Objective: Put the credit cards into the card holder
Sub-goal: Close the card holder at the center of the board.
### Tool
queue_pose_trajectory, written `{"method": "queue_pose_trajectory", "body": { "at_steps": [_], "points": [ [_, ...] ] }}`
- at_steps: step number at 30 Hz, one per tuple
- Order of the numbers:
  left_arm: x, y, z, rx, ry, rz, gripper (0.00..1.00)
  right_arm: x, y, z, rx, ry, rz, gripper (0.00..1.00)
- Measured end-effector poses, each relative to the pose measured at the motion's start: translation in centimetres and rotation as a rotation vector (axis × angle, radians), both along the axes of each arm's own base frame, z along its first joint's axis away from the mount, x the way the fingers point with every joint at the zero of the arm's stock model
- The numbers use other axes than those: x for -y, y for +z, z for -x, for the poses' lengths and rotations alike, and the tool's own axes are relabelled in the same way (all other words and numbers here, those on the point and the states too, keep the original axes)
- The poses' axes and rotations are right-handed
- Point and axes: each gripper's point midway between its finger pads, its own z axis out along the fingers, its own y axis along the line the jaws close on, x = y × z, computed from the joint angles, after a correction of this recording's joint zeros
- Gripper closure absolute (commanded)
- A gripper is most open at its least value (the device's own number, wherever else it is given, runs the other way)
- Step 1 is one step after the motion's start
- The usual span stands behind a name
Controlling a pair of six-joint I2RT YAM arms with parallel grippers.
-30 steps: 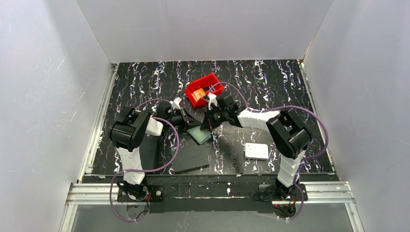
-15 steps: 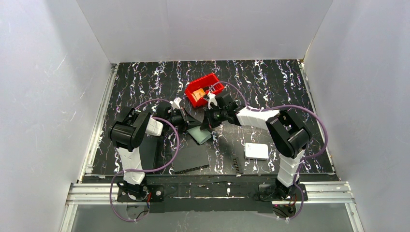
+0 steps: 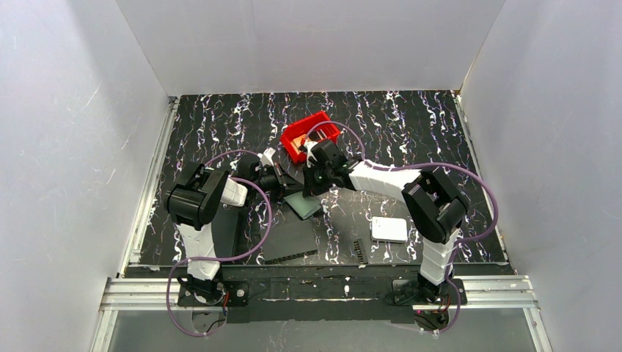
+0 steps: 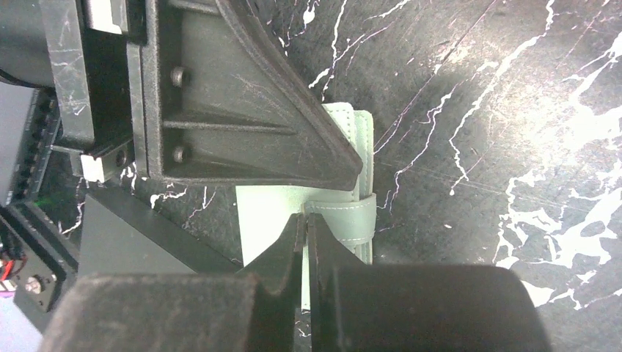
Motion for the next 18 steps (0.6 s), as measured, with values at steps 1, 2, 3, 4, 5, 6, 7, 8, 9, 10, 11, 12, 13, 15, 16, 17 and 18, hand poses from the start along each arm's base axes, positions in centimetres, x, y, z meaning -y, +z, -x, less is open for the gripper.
{"method": "queue_pose_trajectory", "body": {
  "at_steps": [1, 2, 3, 4, 5, 6, 7, 8, 9, 10, 11, 12, 13, 15, 16, 17, 18],
  "points": [
    [0.00, 0.00, 0.00, 0.000, 0.000, 0.000, 1.00, -0.03, 0.00, 0.03, 0.008, -0.002, 0.014, 0.99],
    [0.00, 0.00, 0.00, 0.000, 0.000, 0.000, 1.00, -0.04, 0.00, 0.02, 0.015, -0.006, 0.027, 0.99],
    [0.00, 0.00, 0.00, 0.000, 0.000, 0.000, 1.00, -0.04, -0.03, 0.03, 0.020, -0.009, 0.037, 0.99],
    [0.00, 0.00, 0.00, 0.000, 0.000, 0.000, 1.00, -0.06, -0.04, 0.01, 0.025, -0.014, 0.049, 0.99],
    [0.00, 0.00, 0.01, 0.000, 0.000, 0.000, 1.00, -0.09, -0.04, -0.03, 0.028, -0.017, 0.054, 0.99],
    [0.00, 0.00, 0.00, 0.000, 0.000, 0.000, 1.00, -0.08, -0.06, -0.02, 0.029, -0.019, 0.060, 0.99],
    [0.00, 0.00, 0.00, 0.000, 0.000, 0.000, 1.00, -0.07, -0.10, -0.05, 0.029, -0.023, 0.067, 0.99],
    [0.00, 0.00, 0.00, 0.000, 0.000, 0.000, 1.00, -0.06, -0.12, -0.04, 0.029, -0.026, 0.072, 0.99],
    [0.00, 0.00, 0.00, 0.000, 0.000, 0.000, 1.00, -0.08, -0.12, -0.03, 0.030, -0.028, 0.077, 0.99],
    [0.00, 0.00, 0.00, 0.000, 0.000, 0.000, 1.00, -0.09, -0.11, -0.04, 0.031, -0.033, 0.082, 0.99],
    [0.00, 0.00, 0.00, 0.000, 0.000, 0.000, 1.00, -0.11, -0.11, -0.04, 0.032, -0.036, 0.087, 0.99],
    [0.00, 0.00, 0.00, 0.000, 0.000, 0.000, 1.00, -0.11, -0.13, -0.03, 0.031, -0.039, 0.092, 0.99],
    [0.00, 0.00, 0.00, 0.000, 0.000, 0.000, 1.00, -0.13, -0.13, -0.04, 0.031, -0.044, 0.099, 0.99],
    [0.00, -0.01, 0.00, 0.000, 0.000, 0.000, 1.00, -0.16, -0.16, -0.02, 0.034, -0.051, 0.108, 0.99],
    [0.00, 0.00, 0.00, 0.000, 0.000, 0.000, 1.00, -0.19, -0.13, 0.00, 0.036, -0.054, 0.112, 0.99],
    [0.00, -0.01, 0.00, 0.000, 0.000, 0.000, 1.00, -0.20, -0.16, 0.01, 0.037, -0.055, 0.117, 0.99],
    [0.00, -0.01, 0.00, 0.000, 0.000, 0.000, 1.00, -0.22, -0.15, 0.03, 0.037, -0.058, 0.122, 0.99]
  ]
}}
